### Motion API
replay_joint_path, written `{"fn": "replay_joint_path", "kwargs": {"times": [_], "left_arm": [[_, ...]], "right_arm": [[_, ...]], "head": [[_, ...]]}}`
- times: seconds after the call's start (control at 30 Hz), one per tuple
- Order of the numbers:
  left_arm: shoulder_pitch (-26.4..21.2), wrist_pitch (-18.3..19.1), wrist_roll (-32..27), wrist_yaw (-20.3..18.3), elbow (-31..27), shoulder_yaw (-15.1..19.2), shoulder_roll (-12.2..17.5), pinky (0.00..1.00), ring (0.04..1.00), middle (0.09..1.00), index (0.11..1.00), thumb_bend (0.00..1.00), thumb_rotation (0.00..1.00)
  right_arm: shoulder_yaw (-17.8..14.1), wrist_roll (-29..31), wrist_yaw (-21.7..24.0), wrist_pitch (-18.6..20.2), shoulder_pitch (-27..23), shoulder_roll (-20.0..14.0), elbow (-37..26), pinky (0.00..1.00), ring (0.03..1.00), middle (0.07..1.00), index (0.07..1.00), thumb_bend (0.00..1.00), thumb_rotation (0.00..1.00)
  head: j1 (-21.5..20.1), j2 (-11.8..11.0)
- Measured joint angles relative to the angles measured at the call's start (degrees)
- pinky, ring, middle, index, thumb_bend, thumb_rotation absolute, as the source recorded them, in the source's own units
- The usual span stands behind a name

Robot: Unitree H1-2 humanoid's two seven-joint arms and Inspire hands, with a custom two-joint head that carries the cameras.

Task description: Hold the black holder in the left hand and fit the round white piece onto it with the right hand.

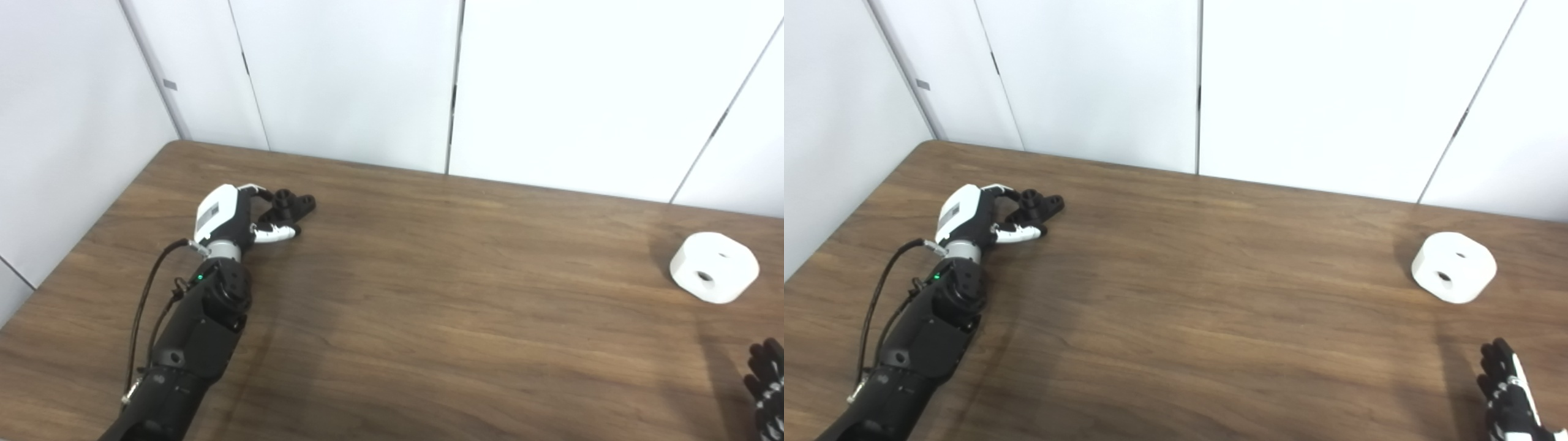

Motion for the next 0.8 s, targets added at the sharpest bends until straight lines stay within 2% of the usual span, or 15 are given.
{"fn": "replay_joint_path", "kwargs": {"times": [0.2, 0.53, 0.73, 0.77, 0.8], "left_arm": [[0.01, 0.2, 0.84, -0.05, 0.07, -1.69, 1.17, 1.0, 0.942, 0.87, 0.674, 0.9, 0.21], [0.01, 1.19, 0.78, -0.33, 0.06, -1.78, 1.24, 1.0, 0.941, 0.86, 0.602, 0.87, 0.22], [0.01, 1.21, 0.6, -0.38, 0.06, -1.75, 1.28, 1.0, 0.936, 0.845, 0.56, 0.83, 0.17], [0.01, 1.21, 0.5, -0.38, 0.05, -1.73, 1.28, 1.0, 0.937, 0.846, 0.526, 0.68, 0.12], [0.01, 1.21, 0.37, -0.38, 0.04, -1.68, 1.28, 1.0, 0.937, 0.844, 0.508, 0.6, 0.09]], "right_arm": [[0.0, -0.01, 0.0, 0.03, 0.07, 0.0, -0.07, 1.0, 1.0, 0.984, 1.0, 0.61, 1.0], [0.01, 0.04, 0.0, 0.0, 0.05, 0.0, -0.06, 1.0, 0.999, 0.981, 1.0, 0.58, 1.0], [0.0, 0.06, 0.01, 0.0, 0.06, -0.01, -0.07, 1.0, 1.0, 0.984, 1.0, 0.59, 1.0], [0.0, 0.06, 0.01, 0.0, 0.06, -0.01, -0.07, 1.0, 1.0, 0.984, 1.0, 0.59, 1.0], [0.01, 0.07, 0.01, 0.0, 0.06, -0.01, -0.07, 1.0, 1.0, 0.984, 1.0, 0.59, 1.0]], "head": [[0.18, 0.26], [0.18, 0.26], [0.26, 0.53], [0.26, 0.53], [0.26, 0.53]]}}
